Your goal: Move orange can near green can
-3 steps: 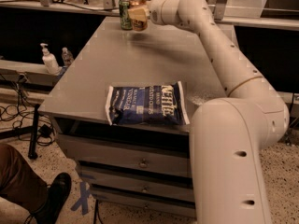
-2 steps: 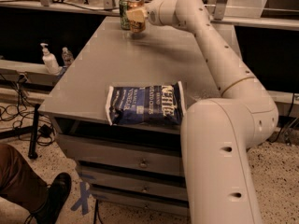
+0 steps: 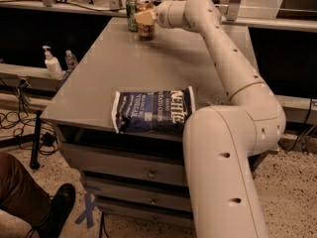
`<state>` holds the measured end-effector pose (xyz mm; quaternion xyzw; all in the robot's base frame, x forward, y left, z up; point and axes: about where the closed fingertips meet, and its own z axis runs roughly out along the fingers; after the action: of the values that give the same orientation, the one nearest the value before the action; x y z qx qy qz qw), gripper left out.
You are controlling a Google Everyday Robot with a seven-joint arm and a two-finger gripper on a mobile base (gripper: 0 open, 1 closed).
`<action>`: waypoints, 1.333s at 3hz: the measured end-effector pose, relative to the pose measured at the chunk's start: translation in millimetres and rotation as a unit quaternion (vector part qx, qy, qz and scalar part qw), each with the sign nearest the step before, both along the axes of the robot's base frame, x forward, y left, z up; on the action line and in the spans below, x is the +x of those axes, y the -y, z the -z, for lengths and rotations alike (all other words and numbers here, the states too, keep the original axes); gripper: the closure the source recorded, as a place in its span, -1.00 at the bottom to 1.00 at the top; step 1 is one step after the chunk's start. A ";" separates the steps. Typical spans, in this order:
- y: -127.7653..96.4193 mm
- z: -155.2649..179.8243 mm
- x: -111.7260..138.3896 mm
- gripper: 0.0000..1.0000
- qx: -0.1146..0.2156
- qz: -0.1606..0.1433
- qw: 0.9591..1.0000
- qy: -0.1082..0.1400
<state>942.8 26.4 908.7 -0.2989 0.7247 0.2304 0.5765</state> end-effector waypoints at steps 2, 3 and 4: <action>13.8 8.7 6.2 -0.28 -0.007 0.014 1.000 -0.015; 16.9 12.0 7.4 -0.76 -0.008 0.016 1.000 -0.020; 19.8 13.6 6.8 -1.00 -0.007 0.016 1.000 -0.024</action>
Offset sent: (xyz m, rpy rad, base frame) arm 0.0165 -0.0294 -0.0049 -0.0194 0.0398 -0.0473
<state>949.6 6.6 895.1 -0.2856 0.7449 0.2228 0.5602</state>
